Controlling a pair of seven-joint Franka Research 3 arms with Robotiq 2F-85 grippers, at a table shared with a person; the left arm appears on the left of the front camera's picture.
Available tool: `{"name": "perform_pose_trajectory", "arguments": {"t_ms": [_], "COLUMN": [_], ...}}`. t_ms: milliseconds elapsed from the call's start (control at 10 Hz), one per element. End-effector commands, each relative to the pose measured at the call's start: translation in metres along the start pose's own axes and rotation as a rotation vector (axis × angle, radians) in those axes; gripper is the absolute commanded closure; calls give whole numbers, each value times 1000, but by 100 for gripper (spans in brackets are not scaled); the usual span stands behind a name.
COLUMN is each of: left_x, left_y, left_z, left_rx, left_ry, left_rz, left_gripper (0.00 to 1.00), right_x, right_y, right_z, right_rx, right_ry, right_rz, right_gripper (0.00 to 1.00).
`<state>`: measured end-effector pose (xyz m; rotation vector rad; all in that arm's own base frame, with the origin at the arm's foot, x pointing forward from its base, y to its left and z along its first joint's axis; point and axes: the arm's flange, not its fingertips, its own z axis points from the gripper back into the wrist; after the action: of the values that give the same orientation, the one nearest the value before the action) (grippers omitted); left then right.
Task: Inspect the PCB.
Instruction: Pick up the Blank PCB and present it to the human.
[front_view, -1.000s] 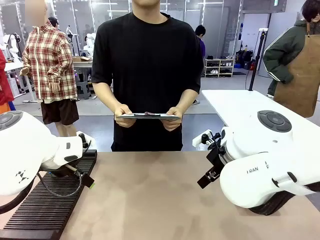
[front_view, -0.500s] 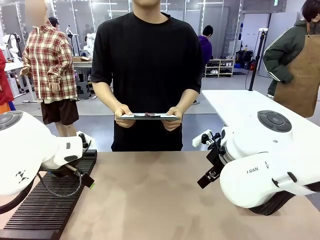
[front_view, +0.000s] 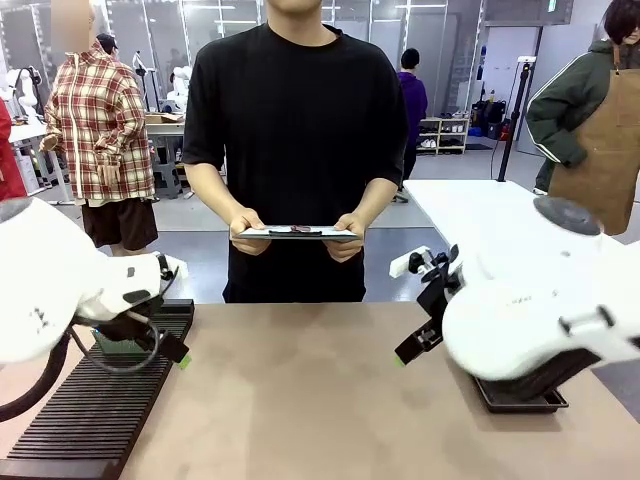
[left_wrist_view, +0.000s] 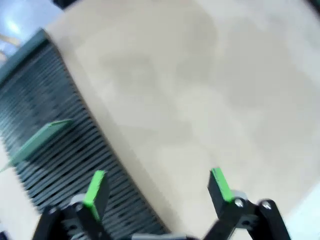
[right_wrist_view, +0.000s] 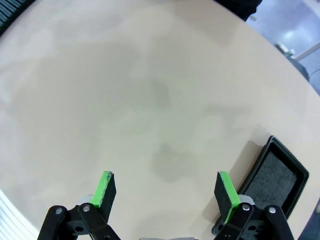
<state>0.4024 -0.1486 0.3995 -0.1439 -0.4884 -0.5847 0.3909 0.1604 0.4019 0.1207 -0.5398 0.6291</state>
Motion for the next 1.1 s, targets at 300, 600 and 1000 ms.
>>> {"name": "perform_pose_trajectory", "arguments": {"t_ms": [300, 600, 1000], "left_x": [-8, -67, -184], "left_y": [60, 105, 170], "left_z": [83, 118, 162], "left_rx": [-524, -867, -924], "left_ry": [-60, -133, -445], "left_rz": [222, 453, 537], "left_gripper": [0, 0, 0], "right_x": [-40, -108, -196], "right_y": [-77, -126, -165], "right_z": [78, 114, 159], "right_rx": [463, 829, 947], "right_ry": [-32, -233, -369], "right_rz": [-206, -298, -543], "right_gripper": [0, 0, 0]}}
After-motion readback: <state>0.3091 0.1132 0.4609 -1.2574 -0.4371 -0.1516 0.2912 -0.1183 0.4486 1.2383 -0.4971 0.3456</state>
